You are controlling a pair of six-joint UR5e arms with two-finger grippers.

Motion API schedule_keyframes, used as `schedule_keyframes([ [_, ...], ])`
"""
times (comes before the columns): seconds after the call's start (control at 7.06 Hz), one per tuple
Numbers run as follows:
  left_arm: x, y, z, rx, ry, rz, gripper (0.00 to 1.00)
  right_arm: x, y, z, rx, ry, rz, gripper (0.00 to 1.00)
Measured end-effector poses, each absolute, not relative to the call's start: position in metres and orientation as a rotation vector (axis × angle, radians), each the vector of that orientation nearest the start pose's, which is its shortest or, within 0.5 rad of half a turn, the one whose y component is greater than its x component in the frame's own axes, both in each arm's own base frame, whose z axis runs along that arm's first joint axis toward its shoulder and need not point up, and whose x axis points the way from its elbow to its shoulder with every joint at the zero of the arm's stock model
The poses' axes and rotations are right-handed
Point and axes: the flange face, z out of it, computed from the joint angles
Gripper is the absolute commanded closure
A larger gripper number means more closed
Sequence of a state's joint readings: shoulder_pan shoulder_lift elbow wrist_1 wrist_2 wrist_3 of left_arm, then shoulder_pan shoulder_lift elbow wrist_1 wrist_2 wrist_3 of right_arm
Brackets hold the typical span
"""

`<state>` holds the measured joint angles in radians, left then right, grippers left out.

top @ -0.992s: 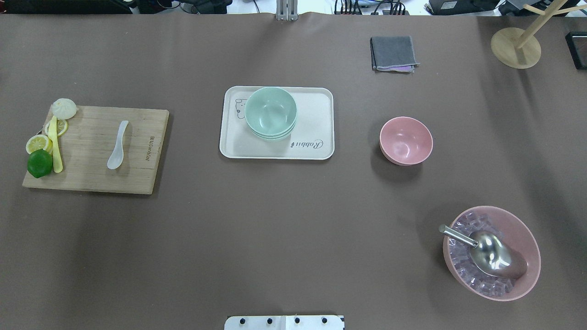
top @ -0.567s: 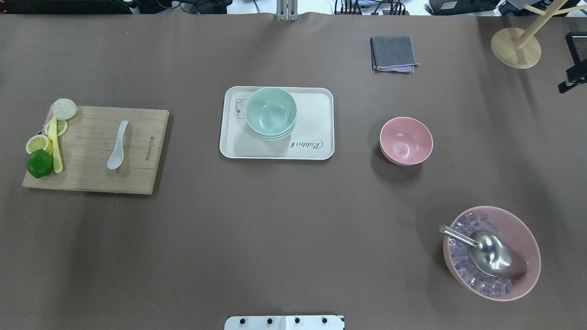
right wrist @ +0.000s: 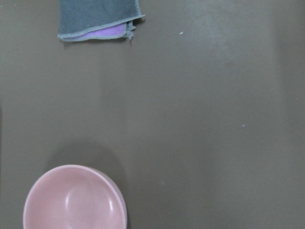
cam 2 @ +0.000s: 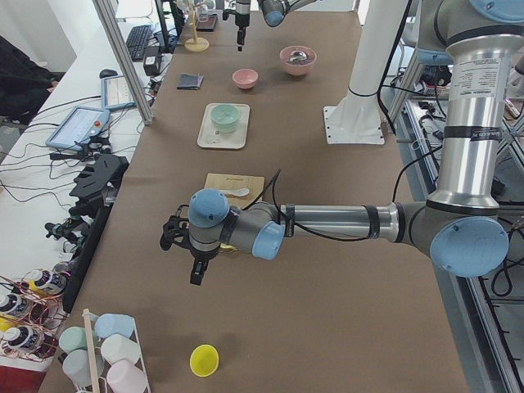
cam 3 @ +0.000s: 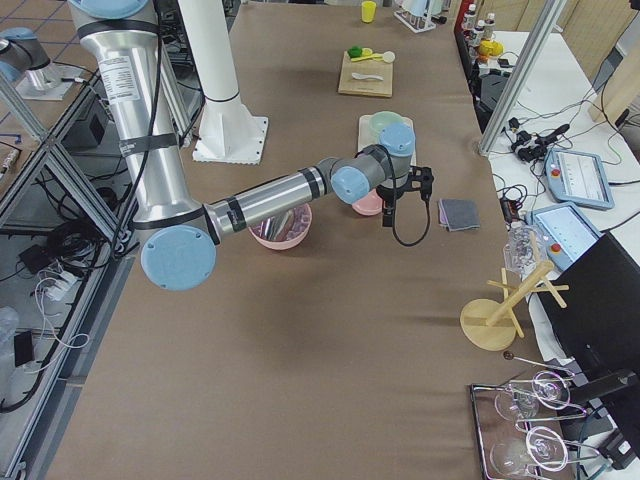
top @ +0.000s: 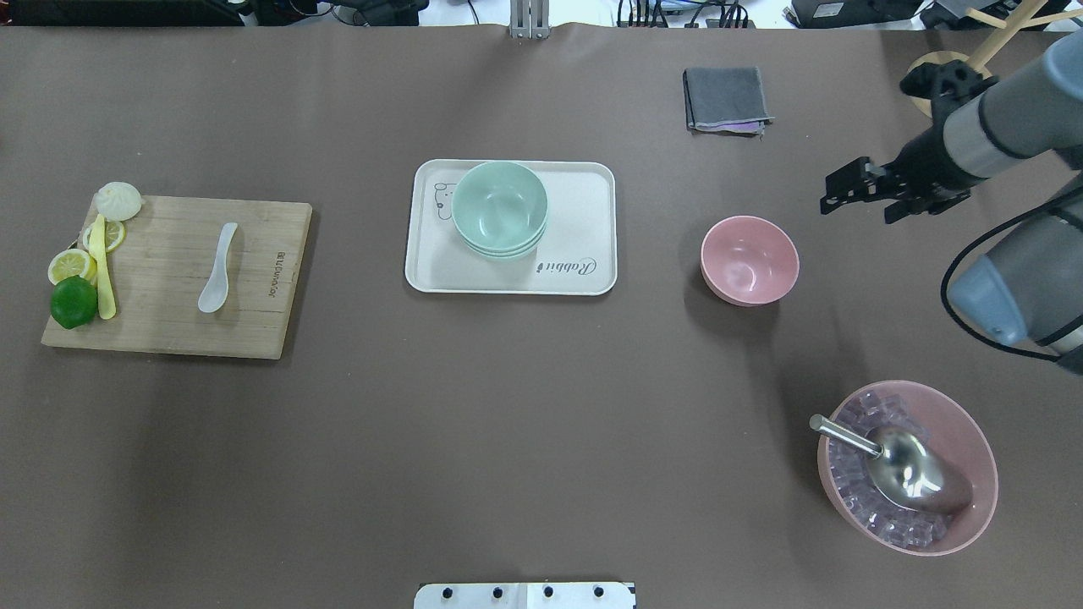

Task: Stack pink bowl on green and place spoon
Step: 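Move the right gripper down to the rim of the small pink bowl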

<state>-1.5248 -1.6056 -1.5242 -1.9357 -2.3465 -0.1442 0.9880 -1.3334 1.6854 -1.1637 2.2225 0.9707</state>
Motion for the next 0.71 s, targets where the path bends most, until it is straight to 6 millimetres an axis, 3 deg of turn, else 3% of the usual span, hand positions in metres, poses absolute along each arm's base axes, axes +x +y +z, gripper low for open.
schedule_keyframes([
  [0.28, 0.001, -0.548, 0.601, 0.239, 0.818, 0.044, 0.03, -0.321, -0.532, 0.437, 0.066, -0.953, 0.118, 0.02],
  [0.43, 0.029, -0.562, 0.581, 0.223, 0.838, 0.029, 0.03, -0.332, -0.531, 0.443, 0.054, -0.947, 0.117, 0.06],
  [0.57, 0.057, -0.574, 0.560, 0.207, 0.857, 0.016, 0.03, -0.337, -0.530, 0.446, 0.047, -0.945, 0.116, 0.17],
  [0.71, 0.082, -0.583, 0.543, 0.191, 0.874, 0.008, 0.03, -0.340, -0.528, 0.449, 0.041, -0.941, 0.116, 0.42],
])
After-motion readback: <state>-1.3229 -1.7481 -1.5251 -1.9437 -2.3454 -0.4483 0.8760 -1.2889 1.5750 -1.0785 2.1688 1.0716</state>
